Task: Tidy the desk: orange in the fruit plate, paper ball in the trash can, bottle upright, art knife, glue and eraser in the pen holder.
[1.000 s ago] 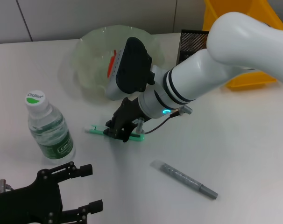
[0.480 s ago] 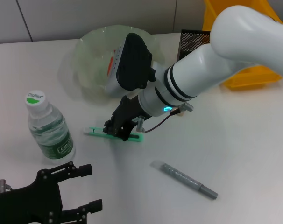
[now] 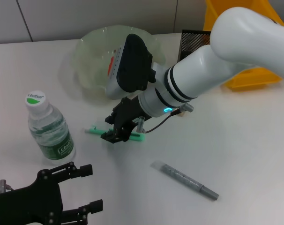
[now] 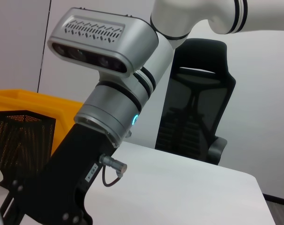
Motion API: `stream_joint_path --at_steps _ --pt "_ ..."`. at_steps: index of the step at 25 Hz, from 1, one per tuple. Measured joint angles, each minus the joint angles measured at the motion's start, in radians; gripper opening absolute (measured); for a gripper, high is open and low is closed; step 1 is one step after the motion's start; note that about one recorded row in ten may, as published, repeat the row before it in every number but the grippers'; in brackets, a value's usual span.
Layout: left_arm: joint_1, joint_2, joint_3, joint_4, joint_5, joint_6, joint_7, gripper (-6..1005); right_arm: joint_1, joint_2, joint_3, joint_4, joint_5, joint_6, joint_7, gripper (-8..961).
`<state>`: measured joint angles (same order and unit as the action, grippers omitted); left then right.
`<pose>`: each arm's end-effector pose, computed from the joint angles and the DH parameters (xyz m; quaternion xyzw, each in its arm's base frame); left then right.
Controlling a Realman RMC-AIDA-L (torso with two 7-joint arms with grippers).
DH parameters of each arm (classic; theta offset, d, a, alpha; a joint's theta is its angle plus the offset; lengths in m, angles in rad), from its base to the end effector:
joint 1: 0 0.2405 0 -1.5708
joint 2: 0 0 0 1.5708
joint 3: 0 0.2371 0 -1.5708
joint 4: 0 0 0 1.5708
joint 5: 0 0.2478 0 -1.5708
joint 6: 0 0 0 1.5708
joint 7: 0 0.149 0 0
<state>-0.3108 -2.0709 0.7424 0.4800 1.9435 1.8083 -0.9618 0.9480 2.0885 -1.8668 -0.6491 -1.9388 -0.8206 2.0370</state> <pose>-0.3107 0.2407 -0.0221 -0.9351 -0.1407 -0.3181 0.0674 0.1143 0.4034 -0.1565 -0.9879 0.0842 -0.0690 0.1103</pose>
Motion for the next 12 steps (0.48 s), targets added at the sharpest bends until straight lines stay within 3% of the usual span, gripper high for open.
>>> stream_joint_path --at_steps 2,4,12 --pt "-0.001 0.000 0.000 0.000 0.000 0.000 -0.001 795 0.000 0.001 0.000 0.002 0.000 0.003 0.000 195" --pt "-0.001 0.000 0.000 0.000 0.000 0.000 -0.002 795 0.000 0.002 -0.002 0.006 0.001 0.007 0.000 436" --pt "-0.003 0.000 0.000 0.000 0.000 0.000 -0.002 795 0.001 0.002 -0.009 0.027 0.002 0.014 0.002 502"
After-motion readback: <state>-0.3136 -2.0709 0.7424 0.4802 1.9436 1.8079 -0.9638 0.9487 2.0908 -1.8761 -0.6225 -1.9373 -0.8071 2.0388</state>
